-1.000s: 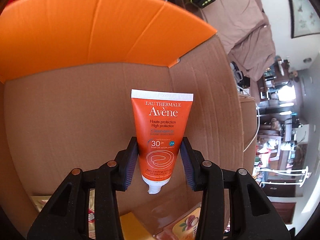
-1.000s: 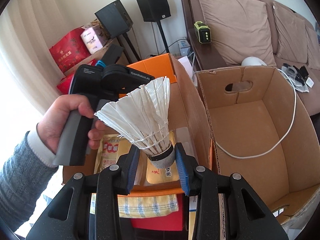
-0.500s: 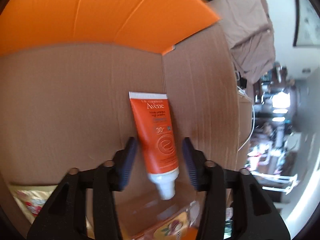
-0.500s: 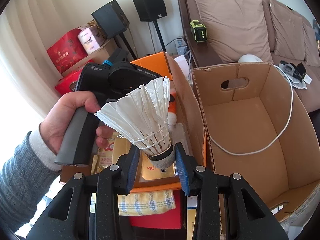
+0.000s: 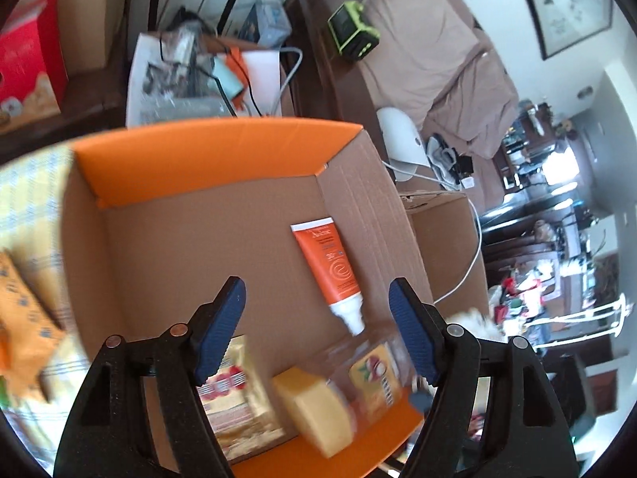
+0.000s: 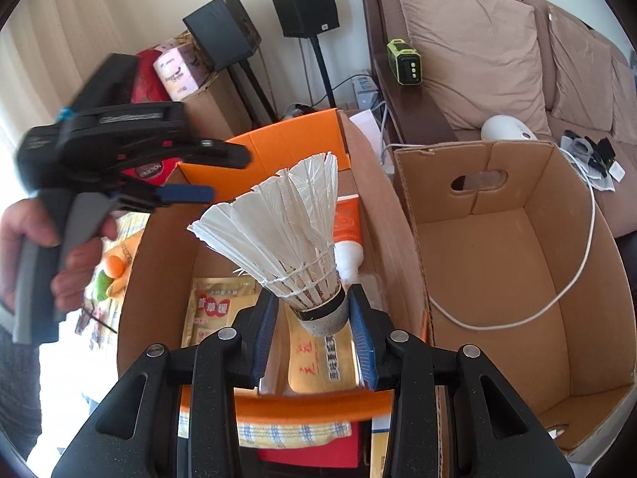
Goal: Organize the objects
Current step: 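Lower the shuttlecock into the box and open the right gripper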
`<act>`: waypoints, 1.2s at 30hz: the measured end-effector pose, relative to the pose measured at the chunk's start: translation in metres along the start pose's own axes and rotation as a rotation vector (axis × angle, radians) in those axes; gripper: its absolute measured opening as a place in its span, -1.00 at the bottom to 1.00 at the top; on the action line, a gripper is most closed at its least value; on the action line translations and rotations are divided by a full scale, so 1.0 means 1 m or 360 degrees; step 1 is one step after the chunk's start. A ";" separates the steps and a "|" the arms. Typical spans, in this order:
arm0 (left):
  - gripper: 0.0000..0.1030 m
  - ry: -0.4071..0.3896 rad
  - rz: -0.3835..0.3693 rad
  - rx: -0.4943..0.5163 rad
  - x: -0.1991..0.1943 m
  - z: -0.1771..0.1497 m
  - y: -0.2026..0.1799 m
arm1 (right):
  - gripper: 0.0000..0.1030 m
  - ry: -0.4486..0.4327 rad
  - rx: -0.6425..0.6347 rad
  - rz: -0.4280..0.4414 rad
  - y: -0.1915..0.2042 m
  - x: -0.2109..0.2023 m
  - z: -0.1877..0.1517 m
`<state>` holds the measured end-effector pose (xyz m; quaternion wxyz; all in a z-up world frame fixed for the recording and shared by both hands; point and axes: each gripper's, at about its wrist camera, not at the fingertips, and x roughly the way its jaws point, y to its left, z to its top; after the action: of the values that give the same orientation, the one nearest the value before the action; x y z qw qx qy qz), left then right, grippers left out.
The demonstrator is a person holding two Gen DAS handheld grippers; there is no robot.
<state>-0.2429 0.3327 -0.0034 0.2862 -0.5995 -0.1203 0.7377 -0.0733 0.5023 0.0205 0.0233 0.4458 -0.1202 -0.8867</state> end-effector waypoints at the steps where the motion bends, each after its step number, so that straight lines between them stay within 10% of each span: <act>1: 0.41 -0.0015 0.0018 0.0021 -0.006 0.000 -0.001 | -0.30 0.0014 -0.0008 -0.0004 0.002 0.005 0.004; 23: 0.64 -0.0290 0.0342 0.0154 -0.086 -0.050 0.044 | -0.28 0.0377 -0.0034 -0.0164 0.032 0.108 0.042; 36: 0.89 -0.0383 0.0457 0.0233 -0.122 -0.084 0.079 | 0.02 0.0210 -0.0133 -0.0181 0.060 0.066 0.035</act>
<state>-0.1702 0.1863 0.0336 0.2044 -0.4956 -0.0129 0.8441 -0.1446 0.4412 0.0030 -0.0006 0.5080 -0.0559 -0.8596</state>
